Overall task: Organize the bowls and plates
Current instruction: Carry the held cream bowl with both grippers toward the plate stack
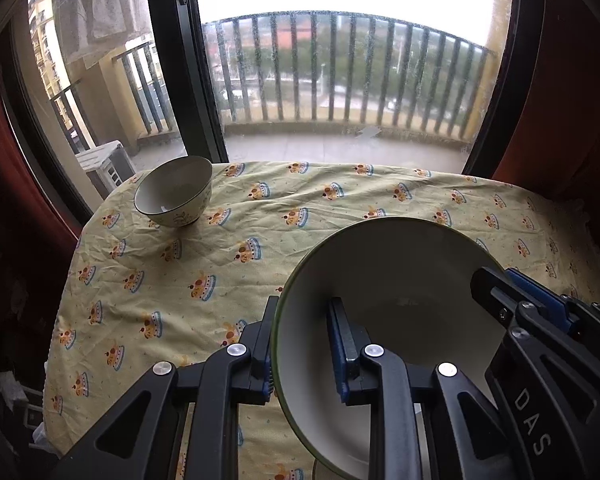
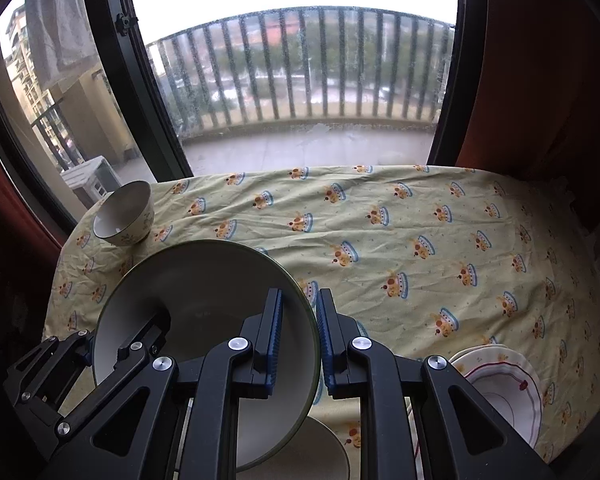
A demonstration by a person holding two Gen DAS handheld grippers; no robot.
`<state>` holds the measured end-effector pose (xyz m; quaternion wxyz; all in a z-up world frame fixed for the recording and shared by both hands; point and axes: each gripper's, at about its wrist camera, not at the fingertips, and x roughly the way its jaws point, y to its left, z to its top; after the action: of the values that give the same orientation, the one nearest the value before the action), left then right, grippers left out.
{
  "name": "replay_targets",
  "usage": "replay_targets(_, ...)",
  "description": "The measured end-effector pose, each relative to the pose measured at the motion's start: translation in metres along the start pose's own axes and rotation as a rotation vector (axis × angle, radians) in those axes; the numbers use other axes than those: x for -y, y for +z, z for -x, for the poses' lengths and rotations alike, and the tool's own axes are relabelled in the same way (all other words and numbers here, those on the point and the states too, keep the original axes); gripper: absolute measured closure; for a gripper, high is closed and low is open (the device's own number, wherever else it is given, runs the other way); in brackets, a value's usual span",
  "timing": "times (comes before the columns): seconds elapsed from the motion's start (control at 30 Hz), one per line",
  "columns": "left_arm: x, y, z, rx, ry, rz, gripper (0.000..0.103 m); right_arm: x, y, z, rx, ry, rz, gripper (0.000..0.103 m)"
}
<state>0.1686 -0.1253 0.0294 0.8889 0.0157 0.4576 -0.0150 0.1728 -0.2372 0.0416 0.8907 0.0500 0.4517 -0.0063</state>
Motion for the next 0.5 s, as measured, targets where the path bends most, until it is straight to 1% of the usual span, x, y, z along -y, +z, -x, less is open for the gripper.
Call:
replay_targets(0.27, 0.010, -0.036, 0.010, -0.042, 0.005, 0.006, 0.082, 0.010, -0.033, 0.012, -0.037, 0.005, 0.030, 0.082)
replay_targets(0.5, 0.015, -0.059, 0.006, -0.087, 0.004, 0.006, 0.082, 0.017, -0.058, 0.005, -0.094, 0.014, 0.040, 0.082)
